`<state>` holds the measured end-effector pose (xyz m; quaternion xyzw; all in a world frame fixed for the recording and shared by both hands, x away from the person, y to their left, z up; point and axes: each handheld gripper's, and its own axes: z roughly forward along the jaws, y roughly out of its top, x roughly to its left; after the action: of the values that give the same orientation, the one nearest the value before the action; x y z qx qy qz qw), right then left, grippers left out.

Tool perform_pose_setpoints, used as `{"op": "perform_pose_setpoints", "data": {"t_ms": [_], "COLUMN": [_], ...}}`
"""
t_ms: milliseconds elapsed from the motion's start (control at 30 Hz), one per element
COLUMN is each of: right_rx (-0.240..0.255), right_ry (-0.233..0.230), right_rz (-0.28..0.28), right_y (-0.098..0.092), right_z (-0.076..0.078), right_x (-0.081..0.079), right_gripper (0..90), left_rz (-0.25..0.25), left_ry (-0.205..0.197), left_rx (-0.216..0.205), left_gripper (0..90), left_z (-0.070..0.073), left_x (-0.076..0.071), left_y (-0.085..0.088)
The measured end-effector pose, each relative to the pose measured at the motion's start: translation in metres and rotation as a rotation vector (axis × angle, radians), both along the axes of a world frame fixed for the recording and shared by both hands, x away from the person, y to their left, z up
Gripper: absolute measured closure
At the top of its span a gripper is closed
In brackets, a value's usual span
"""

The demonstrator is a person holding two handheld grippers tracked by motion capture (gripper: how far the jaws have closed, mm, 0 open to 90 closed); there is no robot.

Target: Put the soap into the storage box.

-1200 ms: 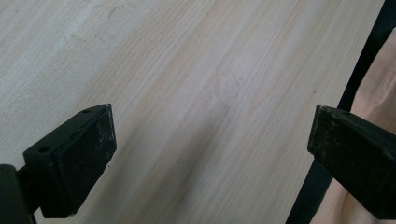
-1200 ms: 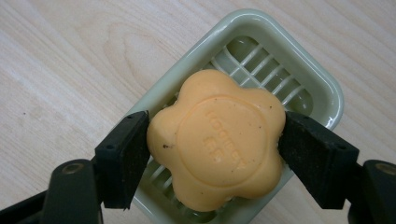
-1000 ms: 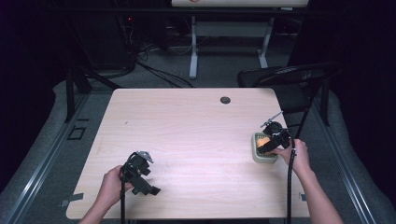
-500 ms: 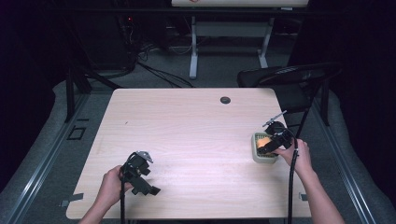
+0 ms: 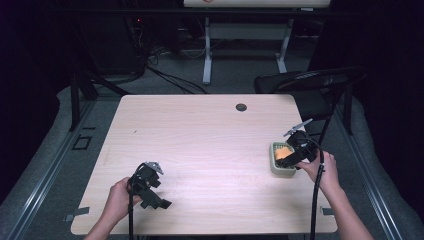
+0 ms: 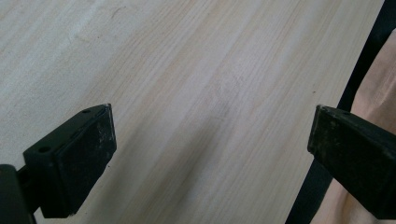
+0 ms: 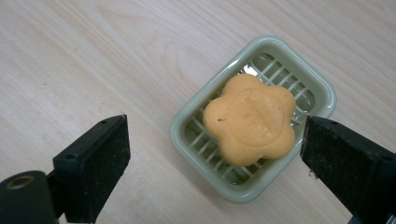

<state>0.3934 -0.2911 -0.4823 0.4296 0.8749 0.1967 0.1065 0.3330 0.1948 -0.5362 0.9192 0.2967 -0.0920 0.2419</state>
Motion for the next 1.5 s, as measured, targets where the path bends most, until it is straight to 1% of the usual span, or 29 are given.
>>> {"op": "perform_pose_setpoints", "data": {"t_ms": [100, 133, 200, 233, 267, 300, 400, 467, 500, 600, 633, 667, 767, 800, 867, 933, 967, 1000, 1067, 1100, 1167, 1200, 1267, 1300, 1333, 1367, 1400, 1467, 1500], "right_rx": [0.016, 0.011, -0.002, 0.000, 0.000, -0.001, -0.007, 0.001, -0.009, -0.012, -0.012, -0.012, -0.017, -0.032, -0.024, -0.035, -0.022, -0.034, -0.031, -0.064, -0.065, -0.105, -0.113, -0.124, -0.161, -0.179, -0.179, -0.177, -0.191], "right_ry": [-0.009, -0.016, -0.022, -0.033, -0.033, -0.034, -0.033, -0.035, -0.034, -0.026, -0.024, -0.024, -0.010, -0.004, -0.003, 0.003, 0.011, 0.017, 0.021, 0.035, 0.047, 0.067, 0.074, 0.091, 0.098, 0.103, 0.103, 0.128, 0.133], "right_rz": [0.007, 0.014, 0.018, 0.027, 0.027, 0.035, 0.050, 0.048, 0.054, 0.060, 0.065, 0.065, 0.072, 0.077, 0.075, 0.078, 0.081, 0.079, 0.083, 0.088, 0.092, 0.113, 0.116, 0.125, 0.135, 0.139, 0.139, 0.144, 0.150], "right_y": [0.002, 0.004, 0.004, 0.005, 0.005, 0.007, 0.009, 0.009, 0.010, 0.011, 0.012, 0.012, 0.014, 0.014, 0.014, 0.013, 0.013, 0.013, 0.014, 0.017, 0.019, 0.024, 0.026, 0.031, 0.032, 0.033, 0.033, 0.035, 0.036], "right_z": [0.004, 0.007, 0.009, 0.011, 0.011, 0.012, 0.012, 0.012, 0.011, 0.009, 0.006, 0.006, 0.002, 0.001, -0.001, -0.004, -0.006, -0.007, -0.011, -0.017, -0.021, -0.028, -0.032, -0.040, -0.040, -0.042, -0.042, -0.048, -0.049], "right_x": [-0.007, -0.013, -0.017, -0.024, -0.024, -0.031, -0.040, -0.043, -0.049, -0.055, -0.061, -0.061, -0.071, -0.073, -0.075, -0.081, -0.083, -0.085, -0.087, -0.092, -0.095, -0.100, -0.103, -0.108, -0.108, -0.109, -0.109, -0.108, -0.107], "right_gripper": [8.0, 7.9, 7.9, 7.6, 7.6, 7.5, 7.6, 7.5, 7.6, 7.6, 7.6, 7.6, 7.6, 7.6, 7.6, 7.6, 7.6, 7.6, 7.6, 7.6, 7.6, 7.6, 7.6, 7.6, 7.7, 7.8, 7.8, 7.7, 7.8], "left_rz": [0.000, 0.000, 0.002, 0.001, 0.001, 0.002, 0.002, 0.002, 0.002, 0.003, 0.003, 0.003, 0.003, 0.003, 0.003, 0.001, 0.002, 0.002, 0.001, 0.001, 0.001, 0.000, 0.001, -0.001, -0.002, -0.002, -0.003, -0.005, -0.005], "left_ry": [0.000, 0.000, 0.000, 0.001, 0.001, 0.001, 0.001, 0.002, 0.001, 0.001, 0.001, 0.001, 0.002, 0.002, 0.003, 0.003, 0.004, 0.005, 0.003, 0.004, 0.003, 0.003, 0.003, 0.003, 0.002, 0.002, 0.001, 0.002, 0.002], "left_rx": [0.000, 0.000, -0.002, -0.003, -0.003, -0.003, -0.004, -0.004, -0.003, -0.004, -0.001, -0.001, -0.003, -0.002, -0.003, 0.001, -0.001, 0.000, 0.002, 0.001, 0.002, 0.002, -0.001, 0.001, 0.001, 0.001, 0.001, 0.001, 0.000], "left_gripper": [1.4, 1.4, 1.3, 1.4, 1.4, 1.4, 1.4, 1.3, 1.4, 1.4, 1.3, 1.4, 1.4, 1.4, 1.4, 1.4, 1.4, 1.4, 1.4, 1.4, 1.4, 1.4, 1.4, 1.4, 1.4, 1.4, 1.4, 1.4, 1.4], "left_z": [0.000, 0.000, 0.000, 0.000, 0.000, 0.000, 0.000, 0.000, 0.000, 0.000, 0.000, 0.000, 0.000, 0.000, 0.000, 0.000, 0.000, 0.000, 0.000, 0.000, 0.000, 0.000, 0.000, 0.000, 0.000, 0.000, 0.000, 0.000, 0.000], "left_x": [0.000, 0.000, 0.000, 0.000, 0.000, 0.000, 0.000, 0.000, 0.000, 0.000, 0.000, 0.000, 0.000, 0.000, 0.000, 0.000, 0.000, 0.000, 0.000, 0.000, 0.000, 0.000, 0.000, 0.000, 0.000, 0.000, 0.000, 0.000, 0.000], "left_y": [0.000, 0.000, 0.000, 0.000, 0.000, 0.000, 0.000, 0.000, 0.000, 0.000, -0.001, -0.001, -0.001, 0.000, -0.001, -0.001, -0.001, -0.001, -0.001, -0.001, -0.001, -0.001, -0.001, -0.001, -0.001, -0.001, -0.001, -0.001, -0.001]}}
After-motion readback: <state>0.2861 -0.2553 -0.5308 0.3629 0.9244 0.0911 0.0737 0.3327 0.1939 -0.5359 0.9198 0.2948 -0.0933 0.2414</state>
